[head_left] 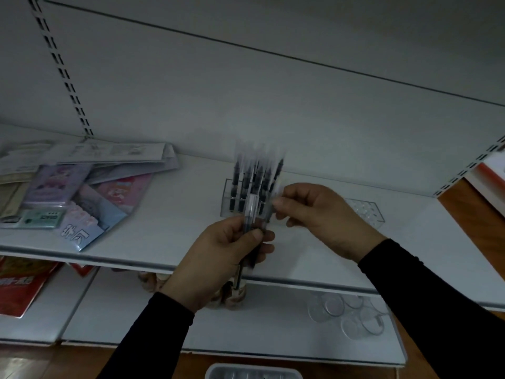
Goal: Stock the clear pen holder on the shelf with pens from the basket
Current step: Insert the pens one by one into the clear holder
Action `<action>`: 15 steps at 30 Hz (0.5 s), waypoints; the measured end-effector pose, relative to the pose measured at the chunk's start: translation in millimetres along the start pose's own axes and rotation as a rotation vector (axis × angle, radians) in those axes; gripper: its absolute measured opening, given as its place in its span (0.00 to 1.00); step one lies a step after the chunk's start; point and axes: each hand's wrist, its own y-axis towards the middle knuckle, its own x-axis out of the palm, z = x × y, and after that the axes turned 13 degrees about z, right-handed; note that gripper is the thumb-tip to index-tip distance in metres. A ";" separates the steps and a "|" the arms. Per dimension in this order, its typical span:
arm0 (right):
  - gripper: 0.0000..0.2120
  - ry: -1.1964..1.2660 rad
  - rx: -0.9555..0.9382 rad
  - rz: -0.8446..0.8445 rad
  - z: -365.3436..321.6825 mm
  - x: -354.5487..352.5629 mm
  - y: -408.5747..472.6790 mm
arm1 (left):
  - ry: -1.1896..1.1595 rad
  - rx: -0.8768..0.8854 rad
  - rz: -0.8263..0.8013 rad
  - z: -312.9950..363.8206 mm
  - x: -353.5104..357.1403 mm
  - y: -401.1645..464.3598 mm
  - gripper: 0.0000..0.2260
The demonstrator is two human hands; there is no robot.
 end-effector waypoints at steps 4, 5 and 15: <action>0.05 0.175 0.041 0.265 -2.3 -19.6 10.9 | -0.036 -0.010 0.135 -3.4 -2.6 4.7 0.08; 0.05 0.201 0.035 0.331 -3.0 -23.3 13.5 | -0.039 -0.010 0.165 -3.7 -3.3 5.7 0.08; 0.02 0.068 -0.186 0.581 -5.6 -17.7 33.9 | -0.098 -0.059 0.332 -3.4 -7.9 9.4 0.07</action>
